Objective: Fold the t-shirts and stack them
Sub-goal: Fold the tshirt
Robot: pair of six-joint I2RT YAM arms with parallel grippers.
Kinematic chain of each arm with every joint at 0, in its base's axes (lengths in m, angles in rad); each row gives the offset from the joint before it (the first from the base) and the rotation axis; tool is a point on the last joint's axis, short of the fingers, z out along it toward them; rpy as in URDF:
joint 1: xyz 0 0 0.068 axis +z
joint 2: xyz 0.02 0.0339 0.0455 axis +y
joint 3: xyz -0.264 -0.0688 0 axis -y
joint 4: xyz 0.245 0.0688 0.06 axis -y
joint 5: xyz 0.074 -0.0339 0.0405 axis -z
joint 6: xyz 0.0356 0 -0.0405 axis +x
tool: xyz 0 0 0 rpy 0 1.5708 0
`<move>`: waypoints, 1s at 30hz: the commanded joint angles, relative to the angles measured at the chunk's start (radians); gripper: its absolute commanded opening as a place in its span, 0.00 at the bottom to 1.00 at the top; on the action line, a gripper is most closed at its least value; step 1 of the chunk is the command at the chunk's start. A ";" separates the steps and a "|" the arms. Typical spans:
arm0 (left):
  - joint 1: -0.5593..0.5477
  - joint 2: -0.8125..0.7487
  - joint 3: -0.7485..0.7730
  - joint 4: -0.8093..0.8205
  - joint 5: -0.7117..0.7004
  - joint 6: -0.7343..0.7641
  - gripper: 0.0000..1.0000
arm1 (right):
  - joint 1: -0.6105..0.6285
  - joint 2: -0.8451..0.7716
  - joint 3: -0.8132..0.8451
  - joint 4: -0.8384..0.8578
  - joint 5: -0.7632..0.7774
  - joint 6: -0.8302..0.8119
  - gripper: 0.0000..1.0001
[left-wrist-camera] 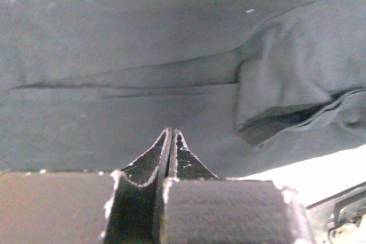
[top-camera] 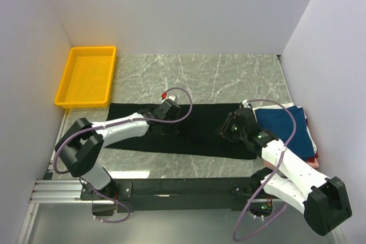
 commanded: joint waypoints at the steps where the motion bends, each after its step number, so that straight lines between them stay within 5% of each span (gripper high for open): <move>1: 0.010 -0.061 -0.033 0.017 0.000 -0.008 0.02 | -0.005 0.006 0.082 -0.066 0.106 -0.043 0.37; 12: 0.010 -0.098 -0.083 0.040 0.044 0.035 0.17 | -0.010 0.219 0.082 0.026 0.102 -0.050 0.38; 30: 0.028 0.029 -0.156 -0.051 -0.174 -0.045 0.12 | -0.079 0.684 0.400 0.044 0.073 -0.098 0.38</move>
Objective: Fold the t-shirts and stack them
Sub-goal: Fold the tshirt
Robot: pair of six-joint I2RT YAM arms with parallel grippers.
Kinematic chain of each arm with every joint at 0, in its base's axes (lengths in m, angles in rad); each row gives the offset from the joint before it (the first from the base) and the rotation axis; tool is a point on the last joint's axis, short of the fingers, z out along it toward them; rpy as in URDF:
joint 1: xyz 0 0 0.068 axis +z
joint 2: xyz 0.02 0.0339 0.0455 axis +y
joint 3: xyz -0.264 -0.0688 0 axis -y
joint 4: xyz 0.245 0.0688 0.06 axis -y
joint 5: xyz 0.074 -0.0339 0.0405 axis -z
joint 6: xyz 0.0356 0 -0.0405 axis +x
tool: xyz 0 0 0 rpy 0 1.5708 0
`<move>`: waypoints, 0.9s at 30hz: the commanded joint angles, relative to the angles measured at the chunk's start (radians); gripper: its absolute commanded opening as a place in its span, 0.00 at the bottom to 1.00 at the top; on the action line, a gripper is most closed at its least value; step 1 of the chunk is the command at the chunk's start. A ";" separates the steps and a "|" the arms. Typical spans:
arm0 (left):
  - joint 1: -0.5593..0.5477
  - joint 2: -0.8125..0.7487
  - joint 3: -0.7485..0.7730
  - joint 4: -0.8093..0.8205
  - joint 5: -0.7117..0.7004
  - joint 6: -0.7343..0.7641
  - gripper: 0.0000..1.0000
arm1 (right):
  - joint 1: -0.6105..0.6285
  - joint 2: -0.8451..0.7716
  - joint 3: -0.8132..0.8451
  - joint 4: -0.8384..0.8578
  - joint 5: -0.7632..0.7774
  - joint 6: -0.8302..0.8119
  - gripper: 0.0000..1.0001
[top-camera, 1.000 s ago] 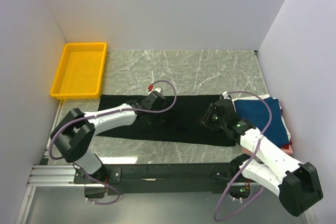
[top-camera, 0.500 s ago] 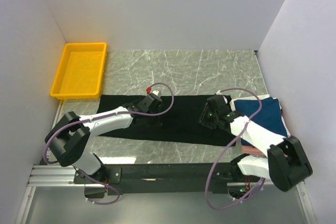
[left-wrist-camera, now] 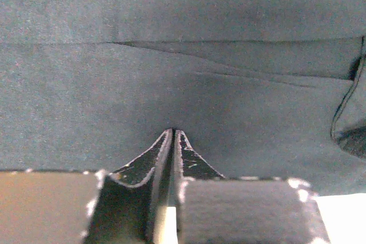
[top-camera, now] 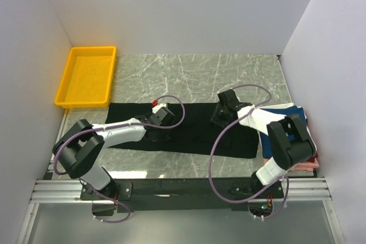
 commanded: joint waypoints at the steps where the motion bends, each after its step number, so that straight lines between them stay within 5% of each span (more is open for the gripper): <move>1: 0.005 0.059 -0.008 -0.024 -0.032 -0.019 0.10 | -0.018 0.082 0.112 -0.034 0.030 -0.041 0.38; 16: -0.140 -0.017 -0.068 0.022 0.158 -0.206 0.08 | -0.043 0.440 0.563 -0.187 -0.077 -0.107 0.37; 27: -0.225 0.104 0.067 0.164 0.218 -0.323 0.08 | -0.018 0.702 1.012 -0.346 -0.200 -0.148 0.37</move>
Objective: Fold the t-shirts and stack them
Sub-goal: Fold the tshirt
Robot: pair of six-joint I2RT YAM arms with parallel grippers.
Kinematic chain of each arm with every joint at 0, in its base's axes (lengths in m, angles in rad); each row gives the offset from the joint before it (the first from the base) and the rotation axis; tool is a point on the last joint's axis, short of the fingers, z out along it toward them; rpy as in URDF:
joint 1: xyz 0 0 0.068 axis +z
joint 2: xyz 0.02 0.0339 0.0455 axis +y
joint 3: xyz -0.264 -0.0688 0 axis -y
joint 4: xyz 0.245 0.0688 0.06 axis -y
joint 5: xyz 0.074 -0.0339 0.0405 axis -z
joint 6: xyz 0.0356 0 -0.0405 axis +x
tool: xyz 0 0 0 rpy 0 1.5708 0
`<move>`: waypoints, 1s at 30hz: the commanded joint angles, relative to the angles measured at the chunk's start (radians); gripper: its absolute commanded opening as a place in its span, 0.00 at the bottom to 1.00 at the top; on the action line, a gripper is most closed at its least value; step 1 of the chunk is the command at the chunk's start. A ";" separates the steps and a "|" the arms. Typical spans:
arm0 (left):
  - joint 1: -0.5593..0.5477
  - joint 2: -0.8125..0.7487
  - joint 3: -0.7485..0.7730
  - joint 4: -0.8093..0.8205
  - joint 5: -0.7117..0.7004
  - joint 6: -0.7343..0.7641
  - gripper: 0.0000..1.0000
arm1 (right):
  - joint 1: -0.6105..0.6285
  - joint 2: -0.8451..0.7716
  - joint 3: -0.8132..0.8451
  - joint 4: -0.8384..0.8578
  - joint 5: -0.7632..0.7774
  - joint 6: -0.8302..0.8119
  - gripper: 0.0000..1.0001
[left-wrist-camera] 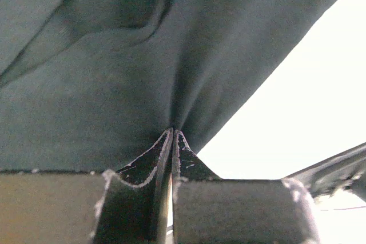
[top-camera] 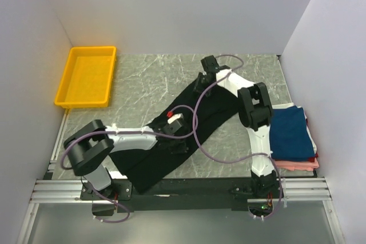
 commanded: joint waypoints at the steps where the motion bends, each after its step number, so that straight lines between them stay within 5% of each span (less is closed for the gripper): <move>1: -0.014 0.070 0.079 0.060 0.076 -0.040 0.08 | 0.015 0.085 0.198 -0.048 -0.037 -0.037 0.37; 7: -0.002 0.104 0.240 -0.050 0.025 0.039 0.16 | -0.020 0.139 0.436 -0.161 -0.051 -0.091 0.41; 12: 0.044 0.026 0.292 -0.107 -0.005 0.152 0.29 | -0.126 -0.013 0.420 -0.119 -0.140 -0.066 0.53; 19: 0.174 0.046 0.480 -0.150 -0.039 0.419 0.48 | -0.244 -0.318 0.072 0.016 -0.113 -0.003 0.54; 25: 0.263 0.245 0.734 -0.121 0.012 0.683 0.77 | -0.299 -0.654 -0.375 0.200 -0.099 0.060 0.55; 30: 0.288 0.467 0.967 -0.182 0.046 0.869 0.87 | -0.307 -0.905 -0.644 0.248 -0.068 0.072 0.60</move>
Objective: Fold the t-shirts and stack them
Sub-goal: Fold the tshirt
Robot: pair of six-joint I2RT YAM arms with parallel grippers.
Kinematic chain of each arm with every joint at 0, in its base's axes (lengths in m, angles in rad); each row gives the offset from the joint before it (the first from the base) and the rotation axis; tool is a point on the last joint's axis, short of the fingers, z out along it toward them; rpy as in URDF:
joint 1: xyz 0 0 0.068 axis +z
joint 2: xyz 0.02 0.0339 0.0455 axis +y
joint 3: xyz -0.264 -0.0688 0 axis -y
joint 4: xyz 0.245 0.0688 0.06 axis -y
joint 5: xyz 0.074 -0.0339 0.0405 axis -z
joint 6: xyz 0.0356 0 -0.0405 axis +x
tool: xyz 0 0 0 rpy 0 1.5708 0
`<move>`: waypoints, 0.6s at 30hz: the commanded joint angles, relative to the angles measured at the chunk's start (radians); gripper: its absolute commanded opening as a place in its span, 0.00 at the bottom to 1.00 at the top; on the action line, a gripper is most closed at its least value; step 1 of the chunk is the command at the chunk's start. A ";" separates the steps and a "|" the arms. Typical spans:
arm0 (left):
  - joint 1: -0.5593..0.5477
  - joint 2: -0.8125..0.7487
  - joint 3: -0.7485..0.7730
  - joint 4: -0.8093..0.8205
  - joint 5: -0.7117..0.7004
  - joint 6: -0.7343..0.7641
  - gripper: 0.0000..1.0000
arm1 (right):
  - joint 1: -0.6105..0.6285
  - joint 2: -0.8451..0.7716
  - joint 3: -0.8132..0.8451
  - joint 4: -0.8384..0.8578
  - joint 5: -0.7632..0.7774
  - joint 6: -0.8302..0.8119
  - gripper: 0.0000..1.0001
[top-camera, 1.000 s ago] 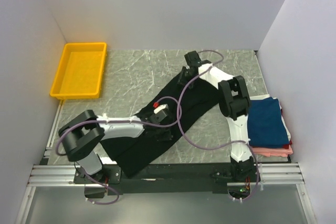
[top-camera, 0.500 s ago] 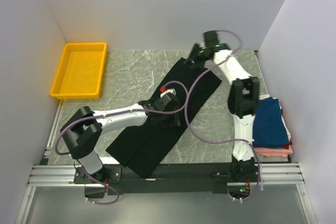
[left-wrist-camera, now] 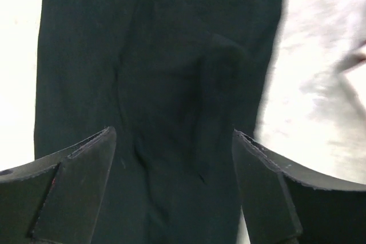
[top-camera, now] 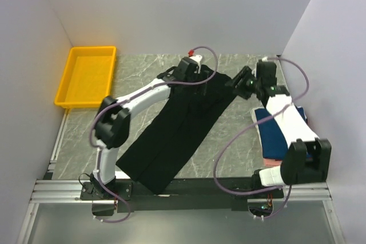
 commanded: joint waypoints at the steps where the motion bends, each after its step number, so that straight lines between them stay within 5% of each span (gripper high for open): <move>1: 0.000 0.124 0.123 -0.059 0.030 0.220 0.88 | -0.008 -0.143 -0.138 0.082 0.036 0.025 0.61; 8: 0.000 0.320 0.267 -0.056 0.042 0.283 0.92 | -0.009 -0.428 -0.360 0.081 0.060 0.021 0.66; 18: -0.003 0.527 0.431 -0.157 -0.078 0.164 0.85 | -0.009 -0.466 -0.433 0.051 0.037 -0.047 0.67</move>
